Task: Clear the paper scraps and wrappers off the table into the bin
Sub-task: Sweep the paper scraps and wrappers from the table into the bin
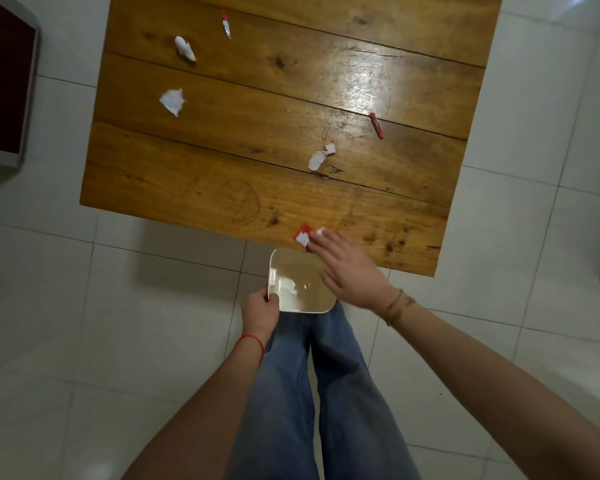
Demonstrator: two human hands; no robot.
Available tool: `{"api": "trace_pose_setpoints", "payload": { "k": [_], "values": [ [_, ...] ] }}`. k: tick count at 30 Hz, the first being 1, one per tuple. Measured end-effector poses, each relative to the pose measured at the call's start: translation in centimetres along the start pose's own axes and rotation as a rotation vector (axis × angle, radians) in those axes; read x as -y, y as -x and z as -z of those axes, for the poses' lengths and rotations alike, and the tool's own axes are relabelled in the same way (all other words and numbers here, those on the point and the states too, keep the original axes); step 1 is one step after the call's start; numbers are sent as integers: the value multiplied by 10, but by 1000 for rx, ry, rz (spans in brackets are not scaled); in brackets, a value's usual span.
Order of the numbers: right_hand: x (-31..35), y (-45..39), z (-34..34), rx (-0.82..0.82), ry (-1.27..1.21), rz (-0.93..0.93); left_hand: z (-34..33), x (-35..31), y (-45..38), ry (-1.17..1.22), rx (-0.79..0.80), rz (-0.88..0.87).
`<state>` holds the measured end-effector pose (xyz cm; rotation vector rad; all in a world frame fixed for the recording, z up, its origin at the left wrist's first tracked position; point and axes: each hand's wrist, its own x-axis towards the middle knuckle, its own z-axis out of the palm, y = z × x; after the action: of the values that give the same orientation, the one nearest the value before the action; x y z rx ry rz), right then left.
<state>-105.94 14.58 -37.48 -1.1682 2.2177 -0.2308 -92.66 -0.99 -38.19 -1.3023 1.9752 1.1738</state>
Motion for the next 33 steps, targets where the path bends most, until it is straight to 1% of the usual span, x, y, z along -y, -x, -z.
{"api": "trace_pose_setpoints", "payload": {
  "k": [3, 5, 7, 9, 11, 13, 15, 17, 20, 23, 27, 29, 30, 31, 33],
  "values": [
    [18, 15, -12, 58, -21, 117, -1, -2, -1, 20, -7, 3],
    [19, 14, -8, 22, -68, 148, -1, -2, -2, 26, -3, 3],
    [11, -2, 7, -93, -118, 82, 0, -2, -4, 20, 4, -2],
    [-6, -28, 29, -210, -120, -64, 1, -1, -5, 13, 13, -1],
    [-24, -56, 52, -274, -112, -200, 1, -2, -6, 8, 13, -3],
    [-39, -79, 68, -264, -134, -272, 2, -2, -6, 10, 6, -8],
    [-49, -93, 73, -200, -98, -278, 3, -2, -7, 16, 3, -8],
    [-50, -97, 71, -135, -38, -247, 4, -3, -7, 16, 3, -13],
    [-40, -86, 56, -91, 43, -153, 4, -4, -7, 1, 6, -25],
    [-22, -55, 28, -19, 108, 14, 4, -5, -6, -7, 9, -34],
    [1, -7, -11, 103, 134, 247, 0, -7, -7, -47, 17, -28],
    [4, 5, -19, 115, 142, 307, -2, -8, -7, -44, 28, -20],
    [2, 5, -17, 89, 110, 282, -3, -8, -7, -33, 36, -15],
    [-2, 2, -12, 35, 58, 217, -4, -8, -6, -21, 44, -10],
    [-18, -13, 7, -117, -44, 15, -6, -8, -5, -6, 50, -6]
  ]
}}
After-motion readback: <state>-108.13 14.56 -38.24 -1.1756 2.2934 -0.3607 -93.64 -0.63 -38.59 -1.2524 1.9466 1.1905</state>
